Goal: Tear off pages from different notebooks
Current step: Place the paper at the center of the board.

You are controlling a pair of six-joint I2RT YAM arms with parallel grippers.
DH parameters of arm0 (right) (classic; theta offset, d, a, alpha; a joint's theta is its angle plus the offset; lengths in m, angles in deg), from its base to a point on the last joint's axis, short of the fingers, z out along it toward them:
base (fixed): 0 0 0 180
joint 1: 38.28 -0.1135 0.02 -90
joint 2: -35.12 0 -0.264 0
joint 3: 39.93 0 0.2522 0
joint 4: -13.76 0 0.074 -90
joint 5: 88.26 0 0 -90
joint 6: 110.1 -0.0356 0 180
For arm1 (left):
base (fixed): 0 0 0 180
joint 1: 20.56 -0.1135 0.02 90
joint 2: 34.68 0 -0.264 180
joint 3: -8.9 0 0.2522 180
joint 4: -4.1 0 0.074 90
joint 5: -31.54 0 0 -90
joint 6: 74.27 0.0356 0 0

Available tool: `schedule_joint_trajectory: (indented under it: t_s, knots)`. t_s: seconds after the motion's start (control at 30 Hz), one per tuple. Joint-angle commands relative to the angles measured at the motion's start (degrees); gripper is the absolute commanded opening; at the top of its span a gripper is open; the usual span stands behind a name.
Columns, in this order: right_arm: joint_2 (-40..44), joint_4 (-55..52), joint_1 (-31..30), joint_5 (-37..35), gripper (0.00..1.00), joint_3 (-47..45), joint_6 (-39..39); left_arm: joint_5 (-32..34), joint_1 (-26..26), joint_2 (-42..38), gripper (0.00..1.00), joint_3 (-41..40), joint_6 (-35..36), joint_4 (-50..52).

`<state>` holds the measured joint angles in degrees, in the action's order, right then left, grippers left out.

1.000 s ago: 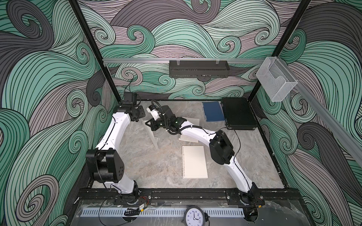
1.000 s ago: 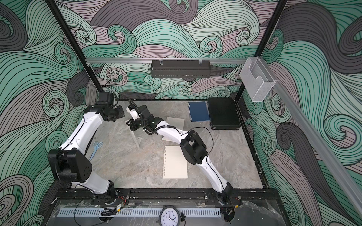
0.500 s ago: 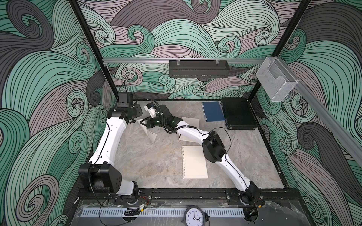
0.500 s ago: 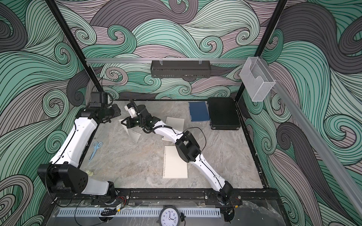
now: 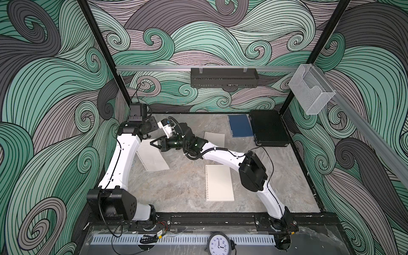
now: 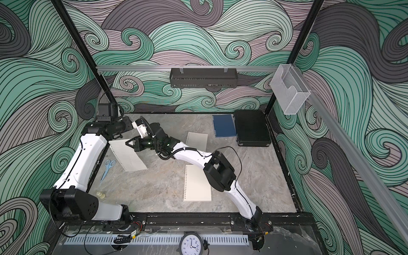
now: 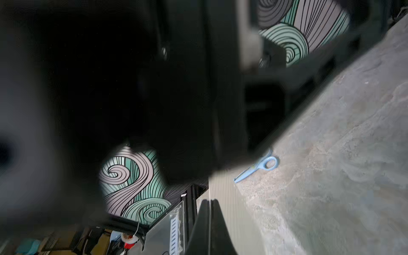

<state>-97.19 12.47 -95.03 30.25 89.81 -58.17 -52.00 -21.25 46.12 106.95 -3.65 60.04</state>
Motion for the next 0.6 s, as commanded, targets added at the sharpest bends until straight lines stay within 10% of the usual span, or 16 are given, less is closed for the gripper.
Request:
schedule_joint_trajectory:
  t_s: [0.0, 0.37, 0.57]
  knots:
    - [-6.4, -2.4, 2.1, -0.2, 0.0, 6.7, -0.9, 0.7, -0.4, 2.0, 0.49, 2.5, 1.7, 0.1]
    - [-32.8, -11.6, 7.1, -0.7, 0.0, 39.4, 1.4, 2.1, -0.5, 4.3, 0.5, 0.4, 1.5, 2.3]
    - [-38.2, -8.8, 9.3, -2.7, 0.04, 41.5, -1.0, -2.7, -0.4, 7.2, 0.5, -2.2, -1.1, 4.3]
